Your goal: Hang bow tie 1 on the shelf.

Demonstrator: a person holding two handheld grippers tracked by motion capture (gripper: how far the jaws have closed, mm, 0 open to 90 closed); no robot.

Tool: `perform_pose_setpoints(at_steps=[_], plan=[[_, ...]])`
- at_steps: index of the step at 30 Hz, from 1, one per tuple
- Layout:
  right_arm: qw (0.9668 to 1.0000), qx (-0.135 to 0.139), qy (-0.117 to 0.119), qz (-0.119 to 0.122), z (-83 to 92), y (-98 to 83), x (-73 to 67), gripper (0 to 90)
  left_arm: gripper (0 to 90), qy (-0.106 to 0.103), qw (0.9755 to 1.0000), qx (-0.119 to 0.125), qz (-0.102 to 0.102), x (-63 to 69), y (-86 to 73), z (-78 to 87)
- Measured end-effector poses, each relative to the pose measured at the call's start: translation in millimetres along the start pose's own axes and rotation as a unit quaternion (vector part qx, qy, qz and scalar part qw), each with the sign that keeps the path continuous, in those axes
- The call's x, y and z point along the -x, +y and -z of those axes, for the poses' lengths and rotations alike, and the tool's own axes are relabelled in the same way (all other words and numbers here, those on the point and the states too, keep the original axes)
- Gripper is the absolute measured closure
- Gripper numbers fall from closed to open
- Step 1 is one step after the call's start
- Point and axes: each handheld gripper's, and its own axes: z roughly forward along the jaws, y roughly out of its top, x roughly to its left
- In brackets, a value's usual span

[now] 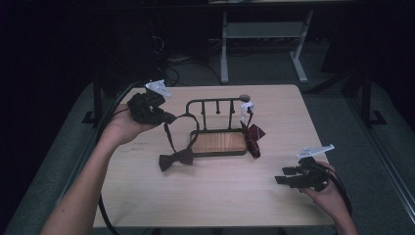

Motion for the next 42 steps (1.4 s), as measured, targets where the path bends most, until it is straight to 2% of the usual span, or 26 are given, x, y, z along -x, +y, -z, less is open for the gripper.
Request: perform_pose_setpoints(at_steps=[14,25,30,42], plan=[[1.0,0.0,0.0,0.001,0.4,0.0,-0.1,44.4,89.8,0.009,0.9997,-0.022,0.011,-13.1,8.9,-5.4],[1.0,0.004,0.001,0.004,1.1,-0.3,1.1,44.4,89.8,0.015,0.999,-0.042,0.009,-21.6,18.5,-9.8],[1.0,0.005,0.002,0.003,1.9,-0.3,1.2,44.4,89.7,0.006,0.9992,-0.034,0.021,-26.4,20.6,-11.9],[1.0,0.006,0.003,0.003,2.1,-0.1,1.3,44.4,89.7,0.021,0.9977,-0.055,0.033,-38.3,25.0,-21.2]])
